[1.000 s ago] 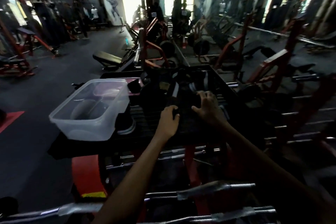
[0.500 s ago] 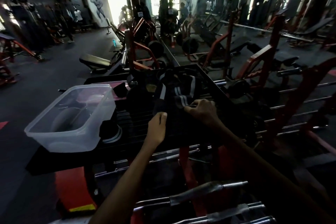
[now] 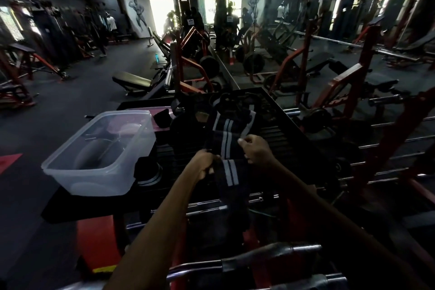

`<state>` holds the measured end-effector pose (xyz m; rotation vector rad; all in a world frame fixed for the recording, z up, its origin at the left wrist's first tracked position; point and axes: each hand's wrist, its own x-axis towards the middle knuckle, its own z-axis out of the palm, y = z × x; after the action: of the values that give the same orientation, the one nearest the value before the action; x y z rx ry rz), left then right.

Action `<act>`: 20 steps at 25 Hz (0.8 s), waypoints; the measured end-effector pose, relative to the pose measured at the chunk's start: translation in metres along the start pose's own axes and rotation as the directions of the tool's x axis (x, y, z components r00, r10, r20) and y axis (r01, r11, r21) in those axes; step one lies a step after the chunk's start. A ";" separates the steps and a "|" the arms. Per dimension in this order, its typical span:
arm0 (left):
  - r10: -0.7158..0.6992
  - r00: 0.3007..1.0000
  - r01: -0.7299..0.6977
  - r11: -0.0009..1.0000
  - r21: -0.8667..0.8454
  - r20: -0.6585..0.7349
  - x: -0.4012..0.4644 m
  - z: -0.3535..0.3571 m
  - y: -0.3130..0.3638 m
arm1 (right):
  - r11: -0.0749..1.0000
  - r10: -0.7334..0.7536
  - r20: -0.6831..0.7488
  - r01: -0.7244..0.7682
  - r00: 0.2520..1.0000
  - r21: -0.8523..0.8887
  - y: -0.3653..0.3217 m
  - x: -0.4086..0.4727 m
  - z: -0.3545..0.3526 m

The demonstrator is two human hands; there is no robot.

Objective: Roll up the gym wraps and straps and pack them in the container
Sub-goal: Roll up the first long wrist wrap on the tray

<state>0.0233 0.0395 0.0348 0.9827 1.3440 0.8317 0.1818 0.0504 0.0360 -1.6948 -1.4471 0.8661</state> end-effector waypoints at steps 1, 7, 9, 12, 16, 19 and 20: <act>-0.007 1.000 0.007 1.000 -0.018 0.001 0.001 -0.001 0.001 | 0.995 0.091 -0.006 -0.091 0.996 0.044 0.007 0.008 0.004; -0.043 0.999 0.038 0.950 -0.310 -0.009 -0.003 0.000 0.013 | 0.852 0.128 0.097 -0.160 0.987 0.499 0.005 0.030 0.009; -0.080 0.996 0.063 0.956 -0.287 -0.048 -0.002 -0.001 0.016 | 0.920 0.061 0.077 -0.086 0.995 0.382 -0.003 0.031 0.006; -0.141 0.990 0.131 0.963 -0.235 -0.027 -0.004 -0.003 0.013 | 0.987 -0.038 0.066 0.028 0.997 0.156 -0.009 0.034 0.004; -0.107 0.994 0.107 0.979 -0.176 0.010 -0.005 -0.005 0.008 | 0.982 -0.087 0.054 0.076 0.995 0.175 -0.009 0.028 0.005; 0.048 0.997 -0.059 0.981 -0.184 -0.066 0.002 -0.006 0.014 | 0.945 -0.089 0.188 0.023 0.978 0.327 -0.009 0.015 0.003; 0.071 0.990 -0.099 0.965 -0.245 -0.122 0.002 -0.004 0.015 | 0.943 -0.087 0.185 0.021 0.979 0.333 -0.010 0.014 0.003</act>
<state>0.0205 0.0473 0.0477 0.8088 1.2614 1.1077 0.1762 0.0658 0.0425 -1.3432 -1.3770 1.2007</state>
